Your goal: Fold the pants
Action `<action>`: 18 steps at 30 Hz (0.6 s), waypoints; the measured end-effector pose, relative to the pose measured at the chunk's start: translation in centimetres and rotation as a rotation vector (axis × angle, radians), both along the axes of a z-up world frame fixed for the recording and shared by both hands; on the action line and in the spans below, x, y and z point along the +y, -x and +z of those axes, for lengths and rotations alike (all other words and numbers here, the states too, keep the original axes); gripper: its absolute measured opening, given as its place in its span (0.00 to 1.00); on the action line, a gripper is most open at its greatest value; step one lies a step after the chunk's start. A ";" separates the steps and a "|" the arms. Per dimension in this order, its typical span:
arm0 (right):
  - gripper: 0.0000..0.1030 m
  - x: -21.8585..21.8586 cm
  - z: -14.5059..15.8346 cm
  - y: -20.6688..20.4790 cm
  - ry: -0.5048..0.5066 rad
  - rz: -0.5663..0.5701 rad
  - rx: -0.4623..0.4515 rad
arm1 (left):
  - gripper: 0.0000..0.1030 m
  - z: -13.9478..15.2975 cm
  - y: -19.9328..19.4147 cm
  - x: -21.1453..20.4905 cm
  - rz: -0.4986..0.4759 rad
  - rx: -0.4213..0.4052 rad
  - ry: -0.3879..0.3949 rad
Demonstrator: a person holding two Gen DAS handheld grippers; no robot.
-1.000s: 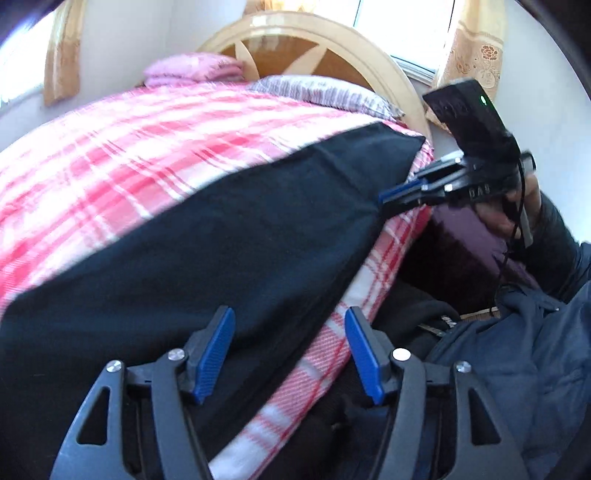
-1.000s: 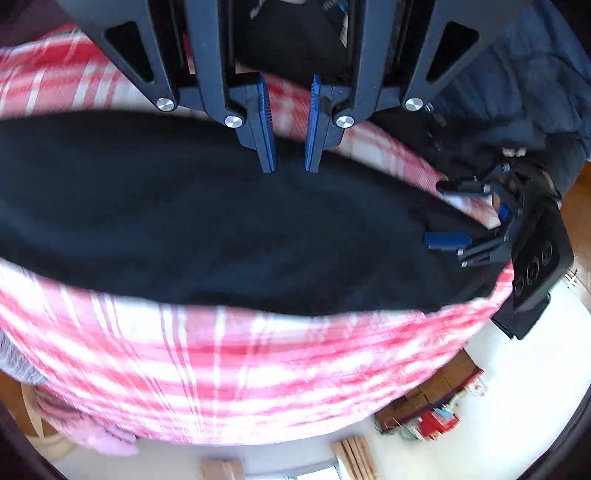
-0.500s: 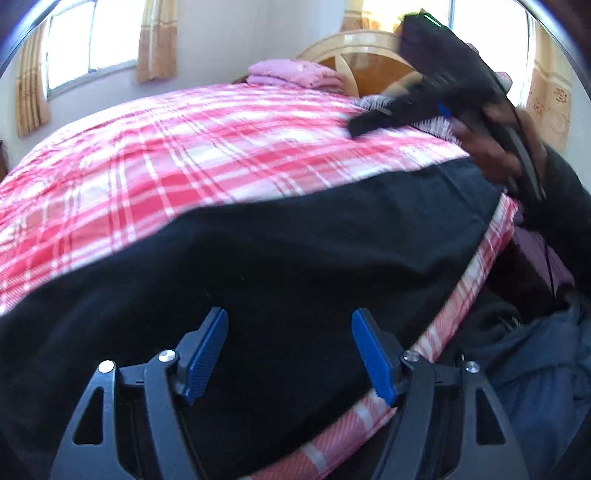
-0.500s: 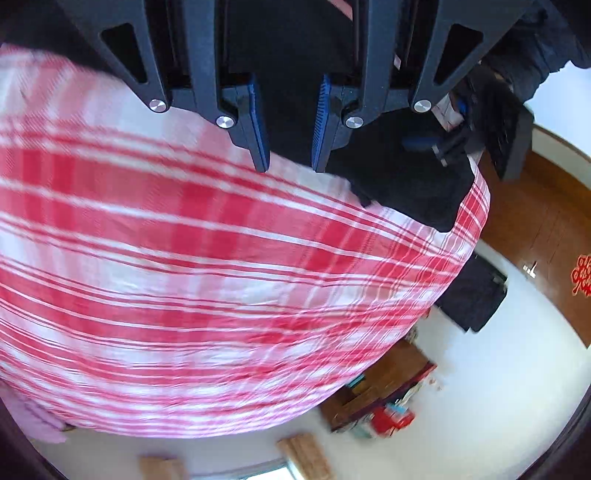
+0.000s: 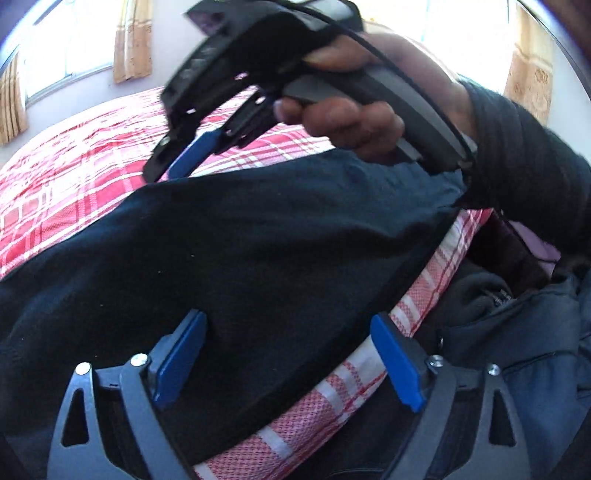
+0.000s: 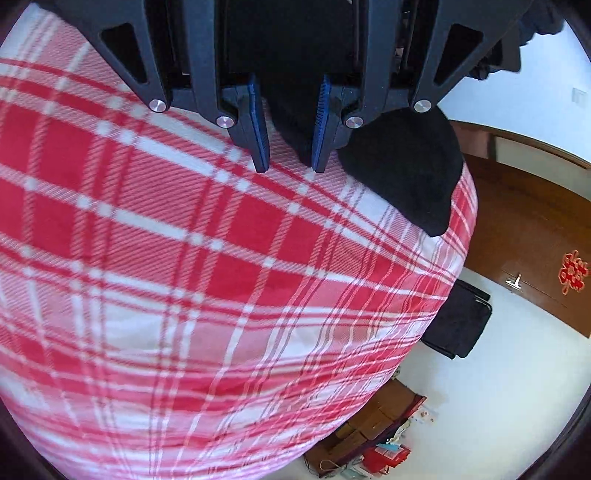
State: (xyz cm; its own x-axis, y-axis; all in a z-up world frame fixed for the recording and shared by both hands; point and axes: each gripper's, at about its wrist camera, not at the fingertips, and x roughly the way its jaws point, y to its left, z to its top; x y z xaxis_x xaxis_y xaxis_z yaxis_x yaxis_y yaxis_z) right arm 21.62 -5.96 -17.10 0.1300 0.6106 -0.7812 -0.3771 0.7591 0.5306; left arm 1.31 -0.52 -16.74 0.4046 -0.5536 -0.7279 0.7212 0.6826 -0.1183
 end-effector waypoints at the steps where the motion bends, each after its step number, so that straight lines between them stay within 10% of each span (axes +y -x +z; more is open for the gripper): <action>1: 0.24 0.1 -0.2 0.1 -0.009 0.004 0.016 | 0.91 -0.1 0.1 -0.1 -0.003 -0.003 -0.005; 11: 0.01 -1.5 2.4 1.2 -0.162 -0.064 -0.066 | 0.93 -0.3 0.2 -0.7 -0.032 -0.015 -0.034; 18: 0.01 -0.3 1.4 1.0 0.007 -0.098 -0.131 | 0.94 -0.4 0.3 -0.9 -0.035 -0.028 -0.041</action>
State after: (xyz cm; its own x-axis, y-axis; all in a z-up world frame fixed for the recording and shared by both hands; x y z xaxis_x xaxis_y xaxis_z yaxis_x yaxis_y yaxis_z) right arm 20.62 -6.22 -15.66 0.2895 0.5851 -0.7576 -0.3670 0.7988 0.4767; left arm 1.02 -1.45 -17.15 0.4065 -0.5378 -0.7386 0.7472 0.6609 -0.0700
